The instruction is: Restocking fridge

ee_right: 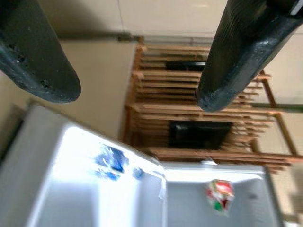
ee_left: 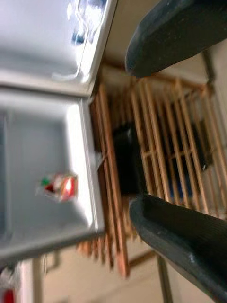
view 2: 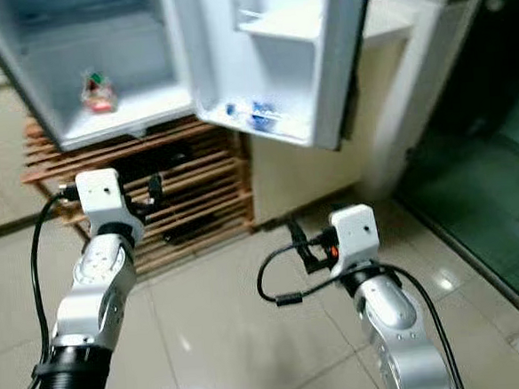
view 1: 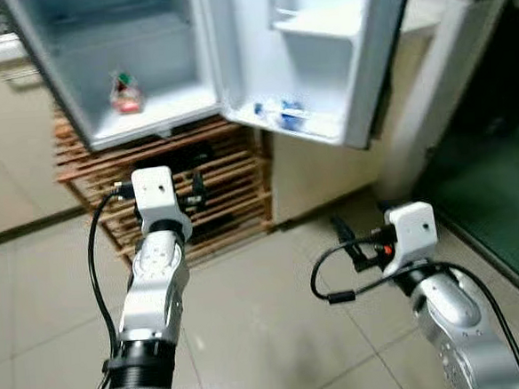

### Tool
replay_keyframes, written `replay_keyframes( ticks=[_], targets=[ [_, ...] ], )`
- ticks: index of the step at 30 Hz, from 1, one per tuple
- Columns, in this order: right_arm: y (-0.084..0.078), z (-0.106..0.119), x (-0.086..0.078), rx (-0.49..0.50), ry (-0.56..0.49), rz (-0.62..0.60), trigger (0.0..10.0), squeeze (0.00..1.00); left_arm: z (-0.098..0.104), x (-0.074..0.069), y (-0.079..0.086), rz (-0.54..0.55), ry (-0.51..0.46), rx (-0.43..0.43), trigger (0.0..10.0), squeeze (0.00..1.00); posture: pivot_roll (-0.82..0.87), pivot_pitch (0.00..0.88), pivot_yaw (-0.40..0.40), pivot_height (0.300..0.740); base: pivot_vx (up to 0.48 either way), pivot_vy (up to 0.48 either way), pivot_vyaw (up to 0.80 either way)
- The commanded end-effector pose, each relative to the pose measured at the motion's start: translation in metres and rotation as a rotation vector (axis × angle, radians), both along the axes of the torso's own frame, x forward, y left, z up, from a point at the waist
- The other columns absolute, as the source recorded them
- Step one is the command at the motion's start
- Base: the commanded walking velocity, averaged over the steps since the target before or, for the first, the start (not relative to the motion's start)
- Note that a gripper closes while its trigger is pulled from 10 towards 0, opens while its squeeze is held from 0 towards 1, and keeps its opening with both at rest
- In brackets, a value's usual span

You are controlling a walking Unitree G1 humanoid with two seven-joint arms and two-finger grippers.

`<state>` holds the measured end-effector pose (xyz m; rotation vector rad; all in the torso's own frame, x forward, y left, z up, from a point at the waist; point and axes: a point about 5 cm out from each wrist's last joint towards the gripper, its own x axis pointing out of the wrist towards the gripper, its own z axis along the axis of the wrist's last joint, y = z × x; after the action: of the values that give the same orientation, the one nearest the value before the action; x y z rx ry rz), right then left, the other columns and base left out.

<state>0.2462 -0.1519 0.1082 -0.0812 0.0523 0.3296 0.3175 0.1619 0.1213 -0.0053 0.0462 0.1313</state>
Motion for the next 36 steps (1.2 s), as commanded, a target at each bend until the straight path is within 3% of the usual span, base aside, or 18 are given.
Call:
replay_keyframes(
  ticks=[1, 12, 18, 20, 22, 23, 26, 29, 32, 36],
  targets=[
    [-0.002, 0.005, 0.002, -0.018, -0.026, 0.001, 10.0, 0.00, 0.002, 0.003, -0.005, -0.002, -0.006, 0.010, 10.0, 0.00, -0.19, 0.000, 0.028, 0.740, 0.281, -0.386, 0.55],
    [-0.002, 0.004, 0.009, -0.042, -0.021, -0.048, 10.0, 0.00, 0.004, -0.004, -0.005, -0.049, -0.038, 0.014, 10.0, 0.00, -0.18, 0.000, 0.025, 0.740, 0.284, -0.384, 0.45],
    [-0.007, 0.002, 0.012, -0.029, -0.015, -0.086, 10.0, 0.00, -0.007, -0.009, -0.023, -0.148, -0.011, -0.046, 10.0, 0.00, -0.17, 0.000, 0.024, 0.740, 0.179, -0.264, 0.00],
    [-0.010, 0.007, 0.012, -0.017, -0.047, -0.121, 10.0, 0.00, 0.005, -0.011, -0.022, -0.184, -0.099, -0.061, 10.0, 0.00, -0.17, 0.000, 0.025, 0.740, 0.000, 0.000, 0.00],
    [-0.018, 0.014, 0.010, 0.054, -0.100, -0.189, 10.0, 0.00, 0.024, -0.020, -0.015, -0.236, -0.271, -0.015, 10.0, 0.00, -0.17, 0.000, 0.022, 0.740, 0.000, 0.000, 0.00],
    [-0.028, 0.018, 0.005, 0.104, -0.146, -0.243, 10.0, 0.00, 0.031, -0.032, -0.012, -0.286, -0.343, 0.042, 10.0, 0.00, -0.17, 0.000, 0.022, 0.740, 0.000, 0.000, 0.00],
    [-0.041, 0.018, -0.006, 0.117, -0.179, -0.301, 10.0, 0.00, 0.024, -0.044, -0.001, -0.257, -0.309, 0.039, 10.0, 0.00, -0.17, 0.000, 0.014, 0.740, 0.000, 0.000, 0.00],
    [-0.047, 0.010, -0.010, 0.179, -0.121, -0.340, 10.0, 0.00, 0.021, -0.051, -0.001, -0.258, -0.313, 0.065, 10.0, 0.00, -0.17, 0.000, 0.011, 0.740, 0.000, 0.000, 0.00],
    [-0.045, 0.008, -0.002, 0.140, -0.112, -0.338, 10.0, 0.00, 0.022, -0.040, -0.021, -0.317, -0.298, 0.163, 10.0, 0.00, -0.16, 0.000, 0.005, 0.740, 0.000, 0.000, 0.00],
    [-0.041, 0.016, 0.010, 0.131, -0.150, -0.317, 10.0, 0.00, 0.029, -0.029, -0.019, -0.287, -0.311, 0.099, 10.0, 0.00, -0.16, 0.000, 0.019, 0.740, 0.000, -0.415, 0.00]
  ],
)
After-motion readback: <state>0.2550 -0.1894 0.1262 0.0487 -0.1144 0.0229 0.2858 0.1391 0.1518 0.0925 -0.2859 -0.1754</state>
